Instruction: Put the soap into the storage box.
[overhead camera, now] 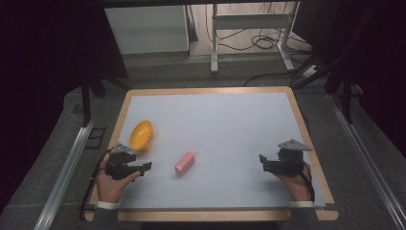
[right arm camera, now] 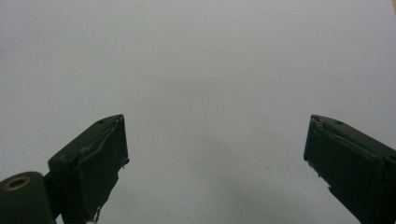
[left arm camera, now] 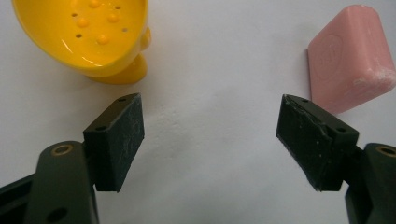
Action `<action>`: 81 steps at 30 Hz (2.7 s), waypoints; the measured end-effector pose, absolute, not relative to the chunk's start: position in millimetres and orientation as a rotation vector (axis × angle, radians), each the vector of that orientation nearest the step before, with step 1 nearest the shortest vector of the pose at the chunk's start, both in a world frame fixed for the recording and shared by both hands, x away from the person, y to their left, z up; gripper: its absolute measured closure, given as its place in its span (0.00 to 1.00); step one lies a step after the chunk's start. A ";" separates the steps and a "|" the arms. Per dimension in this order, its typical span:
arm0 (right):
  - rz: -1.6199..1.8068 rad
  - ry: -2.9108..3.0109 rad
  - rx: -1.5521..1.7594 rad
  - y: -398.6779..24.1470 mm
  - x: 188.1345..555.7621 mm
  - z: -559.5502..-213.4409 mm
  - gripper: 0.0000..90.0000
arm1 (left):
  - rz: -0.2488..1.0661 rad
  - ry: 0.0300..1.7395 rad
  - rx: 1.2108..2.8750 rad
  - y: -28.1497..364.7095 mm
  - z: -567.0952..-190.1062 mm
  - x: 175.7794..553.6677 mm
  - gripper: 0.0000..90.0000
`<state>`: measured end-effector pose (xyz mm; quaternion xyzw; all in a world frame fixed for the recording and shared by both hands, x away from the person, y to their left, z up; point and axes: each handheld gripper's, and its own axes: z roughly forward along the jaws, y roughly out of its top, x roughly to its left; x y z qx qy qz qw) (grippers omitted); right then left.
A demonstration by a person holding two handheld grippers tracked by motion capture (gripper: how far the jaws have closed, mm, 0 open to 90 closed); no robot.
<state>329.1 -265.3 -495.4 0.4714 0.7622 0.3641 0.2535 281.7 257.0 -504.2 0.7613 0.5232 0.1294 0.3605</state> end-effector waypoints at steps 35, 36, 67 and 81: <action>0.991 2.030 1.293 -273.7 325.8 -491.5 0.07 | 0.329 1.200 2.109 223.8 -458.1 296.6 0.25; 0.991 2.030 1.293 -273.7 325.8 -491.5 0.07 | 0.329 1.200 2.109 223.8 -458.1 296.6 0.25; 0.969 2.031 1.297 -274.2 325.1 -492.4 0.07 | 0.302 1.161 2.210 174.8 -455.4 313.2 0.27; 0.957 2.039 1.294 -272.4 326.0 -494.6 0.07 | 0.285 1.188 2.214 166.8 -461.6 319.8 0.26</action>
